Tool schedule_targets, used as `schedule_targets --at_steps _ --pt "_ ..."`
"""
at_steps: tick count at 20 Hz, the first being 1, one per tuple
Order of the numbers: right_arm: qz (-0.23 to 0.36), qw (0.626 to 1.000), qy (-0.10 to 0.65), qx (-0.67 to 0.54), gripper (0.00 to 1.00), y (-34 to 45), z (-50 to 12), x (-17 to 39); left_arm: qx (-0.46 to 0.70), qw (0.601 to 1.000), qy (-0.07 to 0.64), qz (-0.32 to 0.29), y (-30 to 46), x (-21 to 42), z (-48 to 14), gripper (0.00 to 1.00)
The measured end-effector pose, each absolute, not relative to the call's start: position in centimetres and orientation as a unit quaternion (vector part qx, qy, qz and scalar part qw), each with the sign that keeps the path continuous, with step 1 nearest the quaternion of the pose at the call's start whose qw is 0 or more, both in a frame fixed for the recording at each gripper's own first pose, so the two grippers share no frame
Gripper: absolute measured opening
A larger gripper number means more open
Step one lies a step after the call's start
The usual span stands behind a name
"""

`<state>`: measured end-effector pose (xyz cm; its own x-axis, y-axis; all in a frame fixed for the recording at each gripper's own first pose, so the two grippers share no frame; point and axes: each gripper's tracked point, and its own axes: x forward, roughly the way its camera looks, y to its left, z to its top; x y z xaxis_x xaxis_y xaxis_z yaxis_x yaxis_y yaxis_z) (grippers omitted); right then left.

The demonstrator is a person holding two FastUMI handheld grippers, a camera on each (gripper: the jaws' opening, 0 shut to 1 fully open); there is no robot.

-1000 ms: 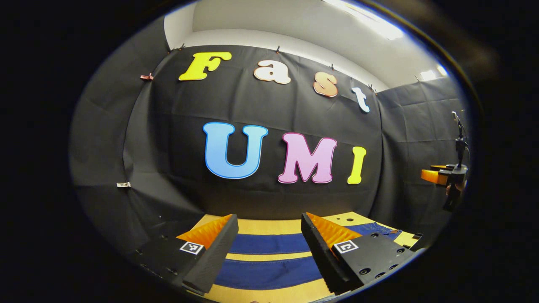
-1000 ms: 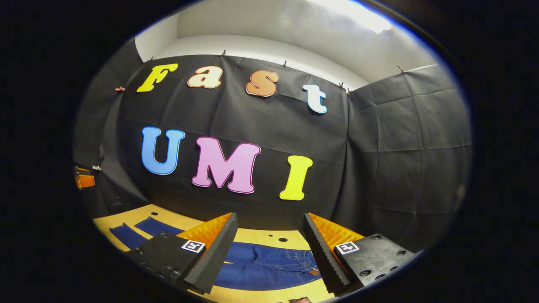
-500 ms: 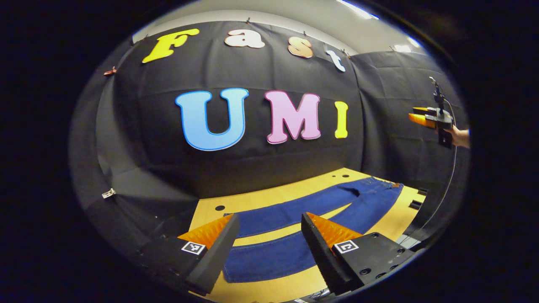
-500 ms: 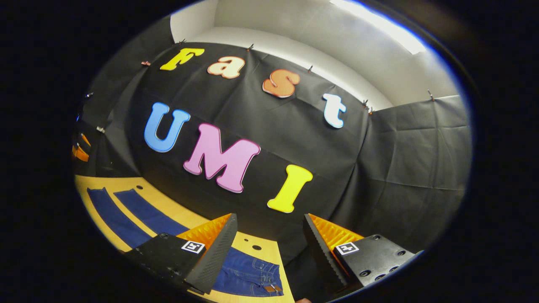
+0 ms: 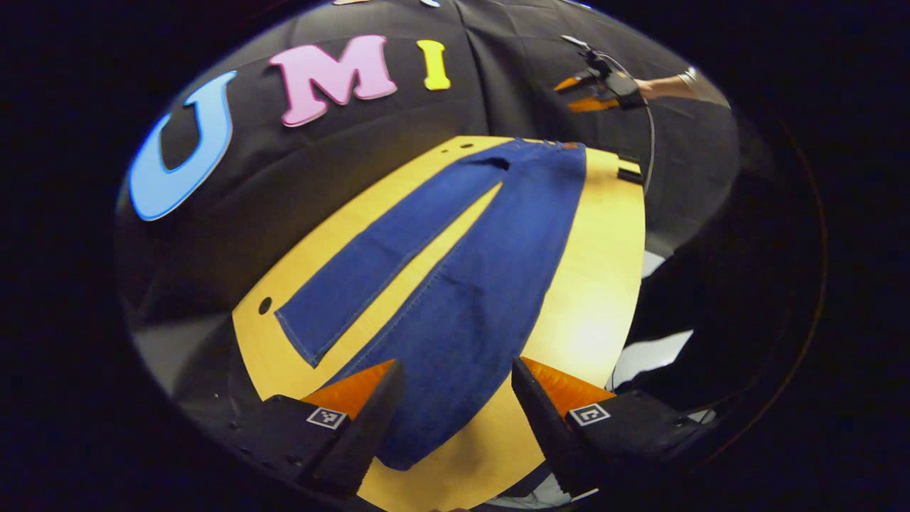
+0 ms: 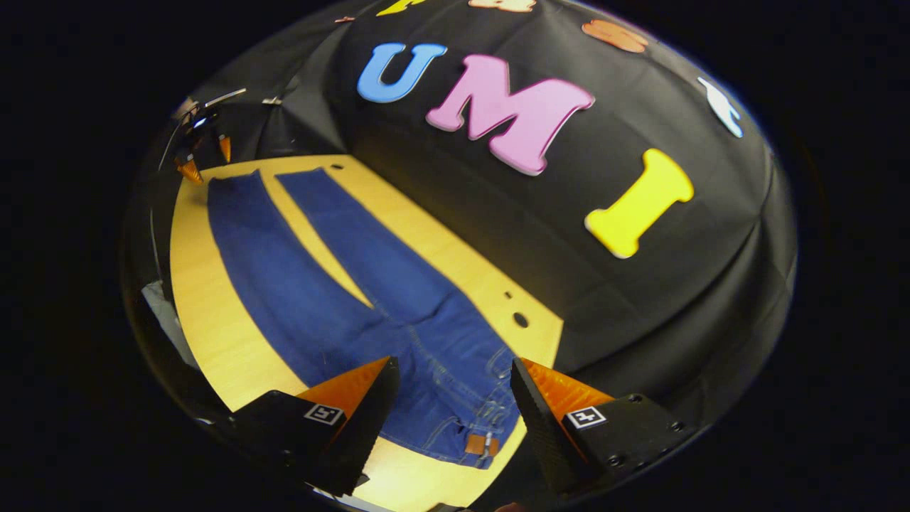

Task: Grasp the waist and the cuffs of the jeans and fold them to make the two legs overlap; first hold the waist and fold one-third of the jeans toward the cuffs, then hold the cuffs and fold the remaining one-third in the same direction to finish folding.

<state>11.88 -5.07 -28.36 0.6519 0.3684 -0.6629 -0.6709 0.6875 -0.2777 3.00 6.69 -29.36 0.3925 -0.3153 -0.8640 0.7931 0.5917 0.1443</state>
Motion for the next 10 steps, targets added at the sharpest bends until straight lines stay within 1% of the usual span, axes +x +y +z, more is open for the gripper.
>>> schedule_targets --at_steps 1,3,6,8,10 --pt "0.328 0.851 0.313 -0.263 0.97 -4.8 -30.5 11.0 0.297 0.759 0.447 -0.37 6.8 3.1 -30.8 0.98" --pt "0.38 0.802 0.369 -0.276 0.97 -5.3 -34.9 9.6 0.31 0.724 0.478 -0.389 6.7 2.9 -32.7 0.98" --pt "0.438 0.715 0.462 -0.289 0.97 -6.6 -40.8 7.0 0.315 0.706 0.498 -0.393 7.4 3.1 -34.3 0.98" --pt "0.468 0.664 0.495 -0.308 0.97 -7.4 -42.8 6.0 0.327 0.69 0.51 -0.396 7.7 3.2 -34.9 0.98" --pt "0.48 0.632 0.518 -0.319 0.97 -8.2 -45.0 5.0 0.341 0.662 0.527 -0.41 8.3 2.4 -34.9 0.98"
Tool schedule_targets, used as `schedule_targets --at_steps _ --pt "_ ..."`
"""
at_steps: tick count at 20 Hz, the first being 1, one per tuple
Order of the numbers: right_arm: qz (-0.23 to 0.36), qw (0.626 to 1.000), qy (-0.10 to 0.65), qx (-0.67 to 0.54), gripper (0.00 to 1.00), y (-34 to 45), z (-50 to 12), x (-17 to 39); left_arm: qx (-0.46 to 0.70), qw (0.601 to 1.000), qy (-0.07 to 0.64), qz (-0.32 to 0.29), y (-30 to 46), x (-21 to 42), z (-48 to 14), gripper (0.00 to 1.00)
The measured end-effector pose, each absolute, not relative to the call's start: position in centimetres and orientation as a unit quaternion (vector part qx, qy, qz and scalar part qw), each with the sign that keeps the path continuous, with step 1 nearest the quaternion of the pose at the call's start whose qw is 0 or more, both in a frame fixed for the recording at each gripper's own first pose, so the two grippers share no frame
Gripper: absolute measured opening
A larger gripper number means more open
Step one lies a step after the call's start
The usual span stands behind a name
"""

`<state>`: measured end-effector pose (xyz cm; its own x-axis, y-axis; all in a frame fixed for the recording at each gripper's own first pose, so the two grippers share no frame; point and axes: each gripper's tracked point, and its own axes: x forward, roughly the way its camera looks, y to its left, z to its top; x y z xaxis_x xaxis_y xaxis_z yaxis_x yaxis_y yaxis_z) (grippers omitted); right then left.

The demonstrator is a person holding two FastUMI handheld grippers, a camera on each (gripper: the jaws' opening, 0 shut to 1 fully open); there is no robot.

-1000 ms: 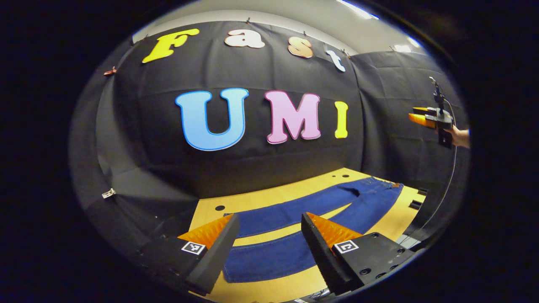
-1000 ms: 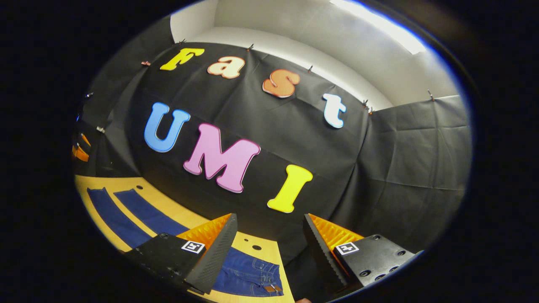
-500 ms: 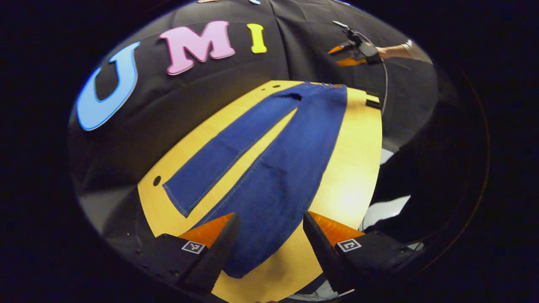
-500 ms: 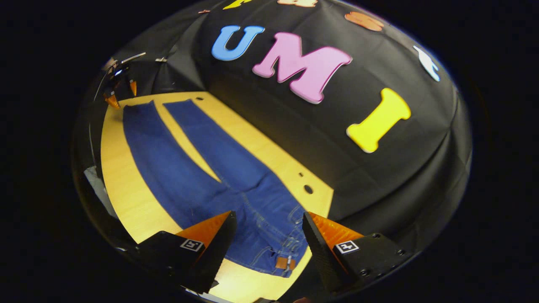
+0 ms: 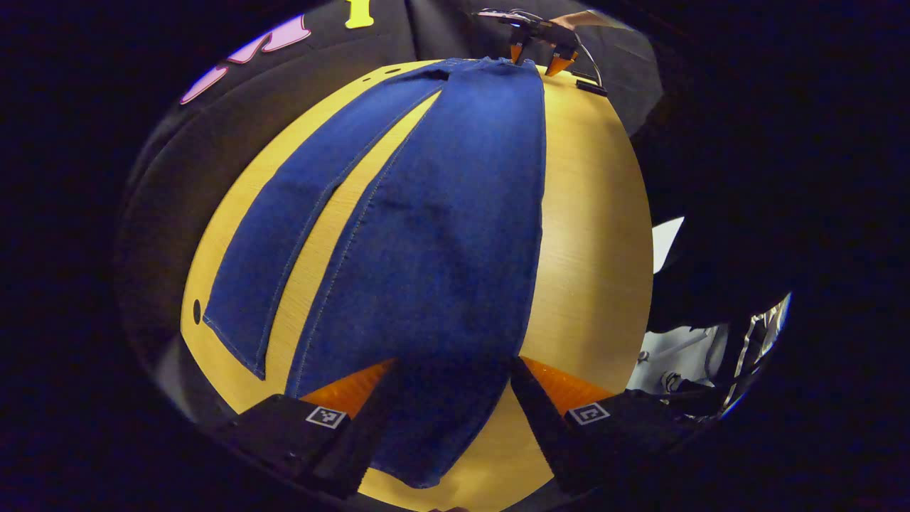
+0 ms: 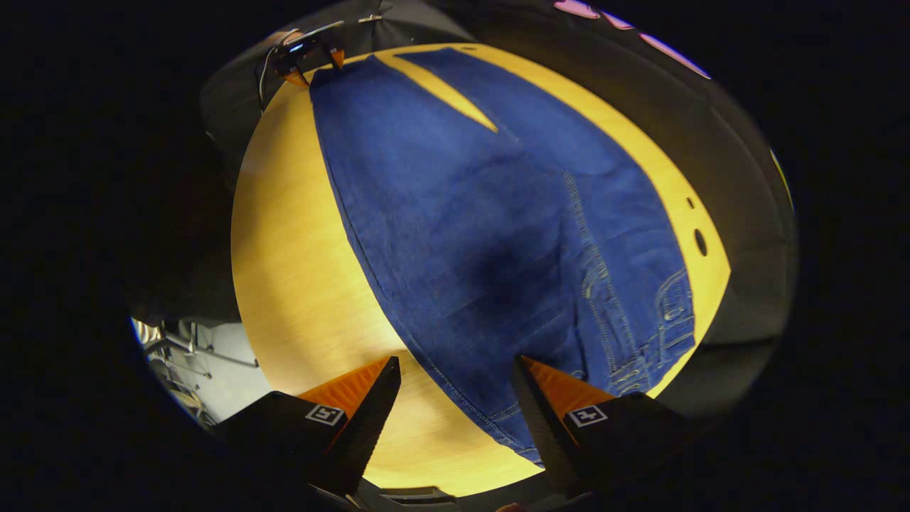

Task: Grasp the waist and the cuffs of the jeans and fold them to make the two legs overlap; first hold the waist and fold one-third of the jeans toward the cuffs, then hold the cuffs and fold the remaining one-third in the same direction to finish folding.

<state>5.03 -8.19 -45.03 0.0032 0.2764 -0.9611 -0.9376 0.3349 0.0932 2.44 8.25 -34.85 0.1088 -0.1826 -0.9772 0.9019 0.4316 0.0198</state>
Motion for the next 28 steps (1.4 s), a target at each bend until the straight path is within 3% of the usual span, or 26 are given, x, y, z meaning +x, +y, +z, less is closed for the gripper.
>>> schedule_targets --at_steps 1,3,5,8,9,13,16,19,23,24,28 --pt "0.485 0.615 0.533 -0.32 0.97 -8.7 -45.3 4.8 0.35 0.645 0.533 -0.421 8.5 2.0 -34.9 0.98" --pt "0.468 0.627 0.546 -0.301 0.98 -8.4 -46.2 5.7 0.354 0.626 0.532 -0.446 8.7 2.3 -34.1 0.98" --pt "0.444 0.639 0.562 -0.281 0.89 -8.5 -46.1 6.7 0.337 0.623 0.552 -0.44 9.1 2.3 -34.8 0.94" --pt "0.414 0.65 0.577 -0.272 0.58 -8.6 -46.3 7.7 0.334 0.626 0.559 -0.429 9.0 1.9 -34.8 0.95" --pt "0.409 0.651 0.574 -0.282 0.53 -9.0 -46.4 8.2 0.335 0.629 0.557 -0.426 9.0 2.4 -34.8 0.9" --pt "0.377 0.671 0.591 -0.242 0.1 -8.9 -46.0 8.3 0.302 0.645 0.576 -0.401 8.8 3.5 -35.0 0.1" --pt "0.364 0.689 0.592 -0.209 0.1 -8.6 -45.1 8.4 0.315 0.671 0.557 -0.376 9.5 6.1 -33.9 0.09" --pt "0.346 0.732 0.566 -0.156 0.1 -8.1 -42.0 10.1 0.313 0.699 0.536 -0.356 10.0 8.9 -32.1 0.07" --pt "0.303 0.814 0.492 -0.052 0.05 -6.6 -35.1 16.0 0.279 0.75 0.525 -0.29 10.4 14.1 -28.2 0.06" --pt "0.29 0.83 0.475 -0.028 0.09 -6.5 -33.5 18.1 0.264 0.764 0.525 -0.267 10.8 15.8 -27.5 0.07" --pt "0.246 0.873 0.422 -0.009 0.09 -6.5 -30.9 25.0 0.22 0.82 0.494 -0.189 11.4 25.1 -25.2 0.07"
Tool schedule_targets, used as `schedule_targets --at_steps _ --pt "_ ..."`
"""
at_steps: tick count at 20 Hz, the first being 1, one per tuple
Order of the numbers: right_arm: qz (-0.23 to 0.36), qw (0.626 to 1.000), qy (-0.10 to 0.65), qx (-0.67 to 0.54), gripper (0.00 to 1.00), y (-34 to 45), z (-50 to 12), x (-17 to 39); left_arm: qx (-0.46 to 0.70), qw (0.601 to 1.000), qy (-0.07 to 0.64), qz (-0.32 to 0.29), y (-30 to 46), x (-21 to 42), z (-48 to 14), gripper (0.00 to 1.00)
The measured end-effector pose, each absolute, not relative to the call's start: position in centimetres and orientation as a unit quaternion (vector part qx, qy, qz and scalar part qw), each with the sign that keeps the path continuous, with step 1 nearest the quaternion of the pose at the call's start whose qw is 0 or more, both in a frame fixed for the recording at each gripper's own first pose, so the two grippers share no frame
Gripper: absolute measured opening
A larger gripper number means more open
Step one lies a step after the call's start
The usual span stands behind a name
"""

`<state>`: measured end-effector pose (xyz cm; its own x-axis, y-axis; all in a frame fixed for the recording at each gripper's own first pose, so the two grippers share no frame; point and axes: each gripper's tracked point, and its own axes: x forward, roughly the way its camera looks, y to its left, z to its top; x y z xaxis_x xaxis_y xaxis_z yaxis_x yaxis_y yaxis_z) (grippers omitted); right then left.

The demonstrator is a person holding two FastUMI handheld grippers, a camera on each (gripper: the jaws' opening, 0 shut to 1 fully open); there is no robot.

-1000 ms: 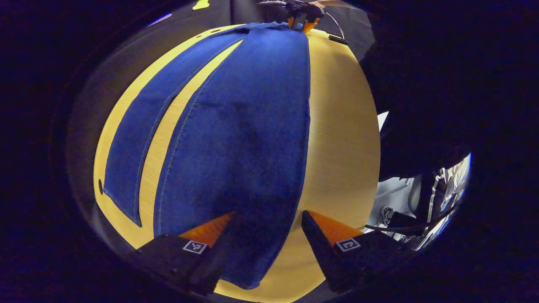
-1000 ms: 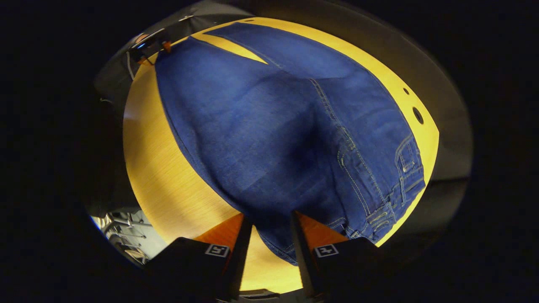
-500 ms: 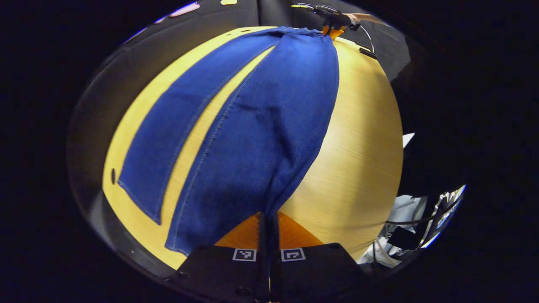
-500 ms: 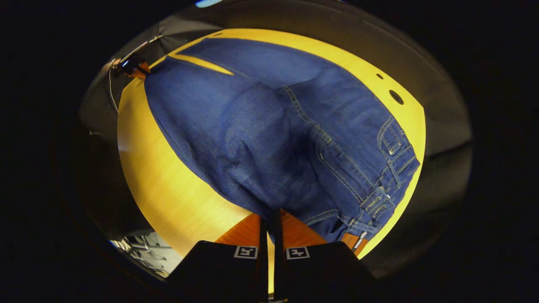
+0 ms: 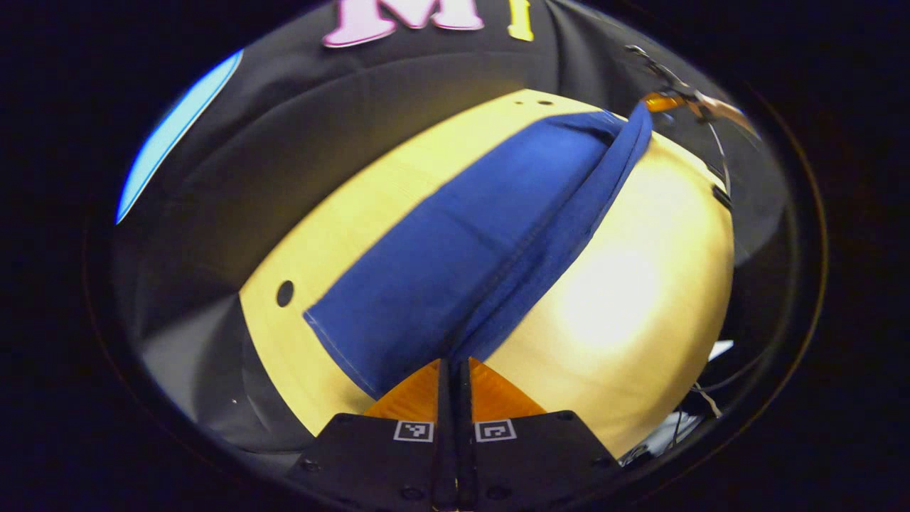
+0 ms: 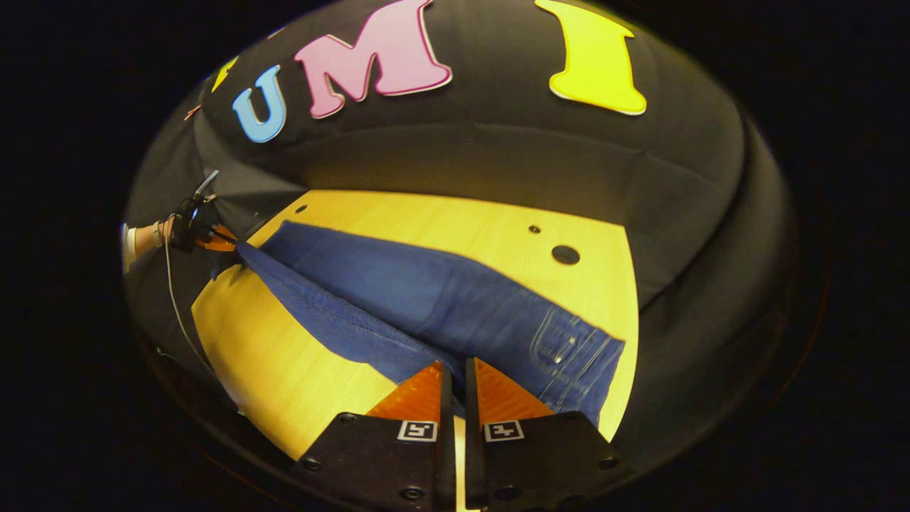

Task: Grasp the waist and the cuffs of the jeans and fold them to make the two legs overlap; first hold the waist and fold one-third of the jeans toward the cuffs, then hold the cuffs and fold the remaining one-third in the same direction to finish folding.

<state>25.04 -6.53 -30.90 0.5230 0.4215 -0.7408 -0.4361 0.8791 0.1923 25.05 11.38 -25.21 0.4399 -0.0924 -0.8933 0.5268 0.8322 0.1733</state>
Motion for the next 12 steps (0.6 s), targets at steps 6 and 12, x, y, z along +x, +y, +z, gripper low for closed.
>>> schedule_targets --at_steps 6,12 --pt "0.133 0.892 0.431 0.015 0.09 -5.9 -37.4 34.1 0.25 0.821 0.503 -0.103 12.1 34.3 -29.5 0.11" --pt "0.103 0.877 0.458 0.104 0.67 -1.5 -41.2 35.8 0.143 0.872 0.465 -0.05 8.3 35.9 -31.0 1.0"
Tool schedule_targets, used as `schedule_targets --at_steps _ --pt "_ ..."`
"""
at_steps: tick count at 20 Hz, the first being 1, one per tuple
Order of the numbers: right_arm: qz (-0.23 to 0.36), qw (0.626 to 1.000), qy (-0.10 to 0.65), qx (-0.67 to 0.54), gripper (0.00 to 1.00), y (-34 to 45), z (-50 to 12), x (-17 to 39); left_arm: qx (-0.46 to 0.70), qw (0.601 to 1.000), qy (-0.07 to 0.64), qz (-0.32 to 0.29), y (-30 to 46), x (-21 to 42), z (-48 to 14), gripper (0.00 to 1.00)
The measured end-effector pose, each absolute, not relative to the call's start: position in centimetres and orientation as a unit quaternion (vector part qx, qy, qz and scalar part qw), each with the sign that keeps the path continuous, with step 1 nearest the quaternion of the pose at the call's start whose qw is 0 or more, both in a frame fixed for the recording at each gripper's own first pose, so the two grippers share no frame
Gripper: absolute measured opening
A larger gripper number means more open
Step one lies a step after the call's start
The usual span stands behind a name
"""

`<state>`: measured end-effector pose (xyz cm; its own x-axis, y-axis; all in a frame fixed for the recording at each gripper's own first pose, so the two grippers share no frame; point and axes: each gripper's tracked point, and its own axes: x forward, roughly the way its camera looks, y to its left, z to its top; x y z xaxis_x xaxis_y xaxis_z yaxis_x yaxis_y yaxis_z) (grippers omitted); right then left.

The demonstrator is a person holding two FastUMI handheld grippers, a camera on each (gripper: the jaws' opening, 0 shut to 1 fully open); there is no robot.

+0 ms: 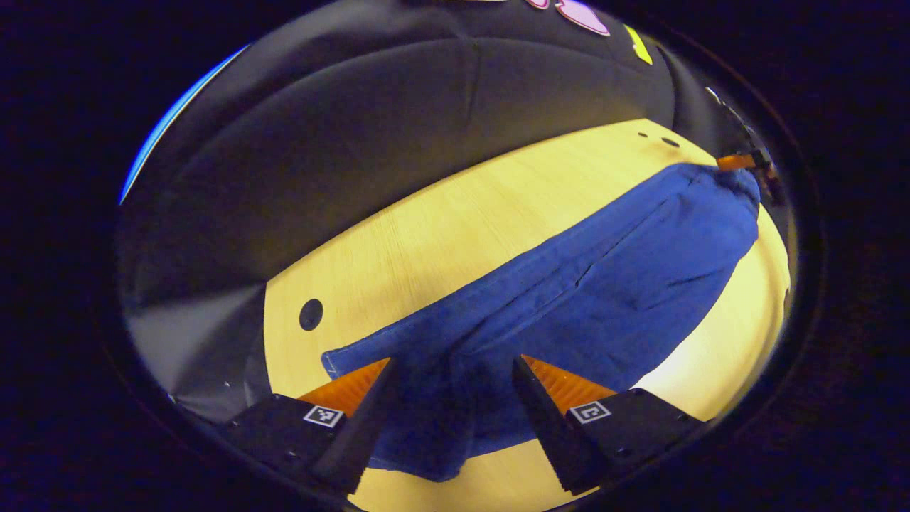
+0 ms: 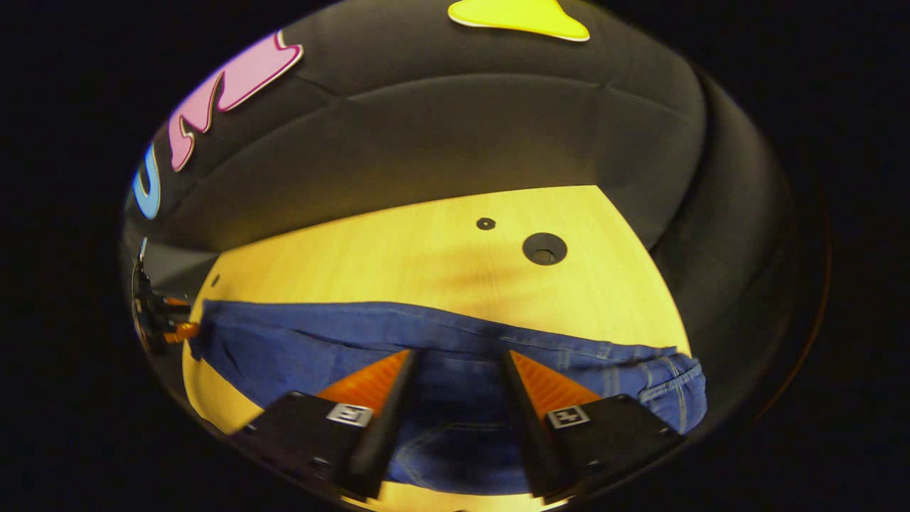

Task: Grasp the waist and the cuffs of the jeans and fold them to make the two legs overlap; first hold the waist and fold one-third of the jeans toward the cuffs, then hold the cuffs and fold the remaining one-third in the same direction to finish folding.

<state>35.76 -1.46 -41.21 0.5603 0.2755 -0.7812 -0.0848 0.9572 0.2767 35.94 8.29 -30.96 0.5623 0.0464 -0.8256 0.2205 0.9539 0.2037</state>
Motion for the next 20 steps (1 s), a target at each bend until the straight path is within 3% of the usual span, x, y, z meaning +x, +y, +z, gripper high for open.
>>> schedule_targets --at_steps 2,7,10,15,20 --pt "0.099 0.891 0.429 0.11 0.99 -2.2 -39.9 37.3 0.133 0.897 0.42 -0.045 8.8 36.5 -28.9 0.98" --pt "0.044 0.916 0.365 0.162 0.99 -7.2 -33.7 38.7 0.128 0.95 0.278 -0.06 8.0 36.6 -18.4 0.98" --pt "-0.014 0.915 0.356 0.186 0.98 -12.2 -30.8 36.2 0.089 0.963 0.245 -0.074 7.1 33.8 -15.7 0.98" --pt "-0.142 0.864 0.396 0.275 0.98 -18.6 -33.7 29.1 0.001 0.974 0.213 -0.082 4.2 30.5 -12.4 0.97" --pt "-0.201 0.819 0.442 0.306 0.98 -19.1 -39.6 25.4 0.012 0.969 0.233 -0.086 3.8 27.1 -13.1 0.98"
